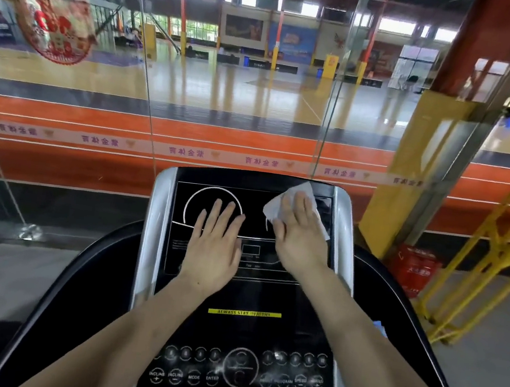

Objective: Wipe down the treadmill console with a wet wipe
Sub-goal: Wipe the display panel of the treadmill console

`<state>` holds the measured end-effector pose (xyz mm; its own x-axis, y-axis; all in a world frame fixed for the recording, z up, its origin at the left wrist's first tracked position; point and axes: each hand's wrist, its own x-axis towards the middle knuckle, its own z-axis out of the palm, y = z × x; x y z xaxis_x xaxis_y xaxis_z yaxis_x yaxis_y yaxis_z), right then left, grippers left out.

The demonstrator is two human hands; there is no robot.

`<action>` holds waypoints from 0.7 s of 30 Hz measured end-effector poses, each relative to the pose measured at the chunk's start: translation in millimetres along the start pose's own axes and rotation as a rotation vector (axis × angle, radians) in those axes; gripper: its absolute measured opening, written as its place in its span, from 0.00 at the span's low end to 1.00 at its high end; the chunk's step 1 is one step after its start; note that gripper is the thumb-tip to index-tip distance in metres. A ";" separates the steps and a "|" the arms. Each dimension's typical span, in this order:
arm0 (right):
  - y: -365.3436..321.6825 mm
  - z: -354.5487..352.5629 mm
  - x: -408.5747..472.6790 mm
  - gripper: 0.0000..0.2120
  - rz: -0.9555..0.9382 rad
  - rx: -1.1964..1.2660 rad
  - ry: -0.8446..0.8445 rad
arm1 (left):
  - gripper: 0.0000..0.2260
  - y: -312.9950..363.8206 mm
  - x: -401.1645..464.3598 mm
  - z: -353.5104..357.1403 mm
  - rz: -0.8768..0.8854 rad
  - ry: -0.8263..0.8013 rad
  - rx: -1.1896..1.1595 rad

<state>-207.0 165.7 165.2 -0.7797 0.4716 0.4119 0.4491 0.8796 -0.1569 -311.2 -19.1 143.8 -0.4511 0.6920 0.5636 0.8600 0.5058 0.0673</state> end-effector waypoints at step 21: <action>37.3 -23.0 -8.4 0.37 0.157 -0.120 0.043 | 0.24 24.1 9.5 10.8 0.010 -0.022 -0.001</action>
<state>-173.7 193.1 176.5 -0.6778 0.5967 0.4296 0.6142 0.7807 -0.1153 -297.3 5.3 141.9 -0.4473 0.7082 0.5463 0.8649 0.4981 0.0625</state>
